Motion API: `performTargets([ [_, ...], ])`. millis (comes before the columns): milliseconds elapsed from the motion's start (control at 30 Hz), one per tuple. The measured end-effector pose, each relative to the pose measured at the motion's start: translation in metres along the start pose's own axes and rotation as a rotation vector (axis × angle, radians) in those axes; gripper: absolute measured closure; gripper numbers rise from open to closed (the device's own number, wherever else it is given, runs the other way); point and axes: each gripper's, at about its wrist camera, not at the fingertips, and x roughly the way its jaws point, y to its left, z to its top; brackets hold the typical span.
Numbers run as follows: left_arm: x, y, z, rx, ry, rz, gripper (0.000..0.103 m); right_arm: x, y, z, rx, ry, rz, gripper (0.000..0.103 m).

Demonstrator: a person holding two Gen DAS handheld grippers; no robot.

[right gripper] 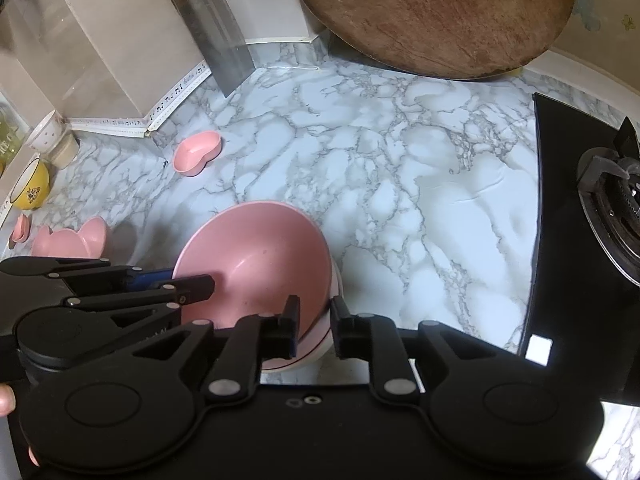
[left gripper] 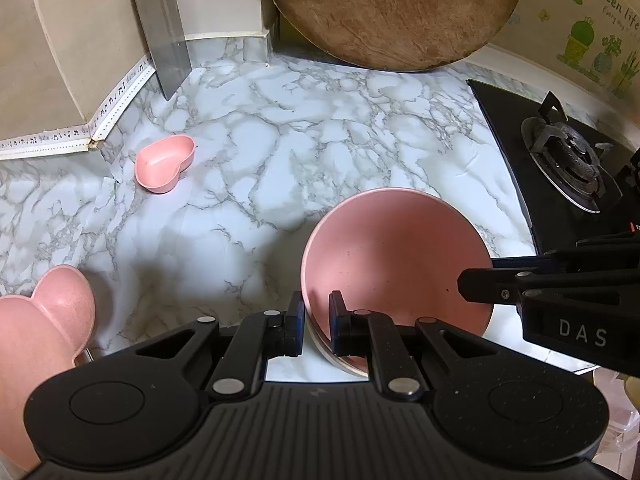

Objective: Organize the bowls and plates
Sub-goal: 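Lower the pink bowl into the cream bowl and open both grippers, then move both grippers to the small pink heart-shaped dish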

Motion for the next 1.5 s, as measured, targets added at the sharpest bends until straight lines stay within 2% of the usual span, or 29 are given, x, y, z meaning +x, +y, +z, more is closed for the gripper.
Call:
performTargets([
  [400, -0.008, 0.006, -0.003, 0.012, -0.015, -0.044, 0.091, -0.012, 0.007, 0.001, -0.03, -0.028, -0.019, 0.075],
  [800, -0.031, 0.021, 0.001, -0.003, -0.06, -0.079, 0.09, -0.033, 0.023, 0.008, -0.073, -0.088, -0.007, 0.06],
  [967, -0.047, 0.037, 0.006, -0.023, -0.112, -0.069, 0.078, -0.041, 0.033, 0.015, -0.09, -0.122, 0.008, 0.052],
  [1100, -0.059, 0.054, 0.01, -0.047, -0.148, -0.049, 0.077, -0.046, 0.044, 0.024, -0.115, -0.147, 0.02, 0.046],
  [1367, -0.078, 0.096, 0.022, -0.109, -0.206, 0.012, 0.077, -0.045, 0.07, 0.05, -0.157, -0.191, 0.05, 0.025],
  [1433, -0.08, 0.105, 0.027, -0.131, -0.214, 0.02, 0.071, -0.041, 0.074, 0.057, -0.166, -0.197, 0.053, 0.022],
  [1500, -0.081, 0.113, 0.029, -0.148, -0.223, 0.026, 0.044, -0.037, 0.078, 0.064, -0.172, -0.199, 0.057, 0.02],
])
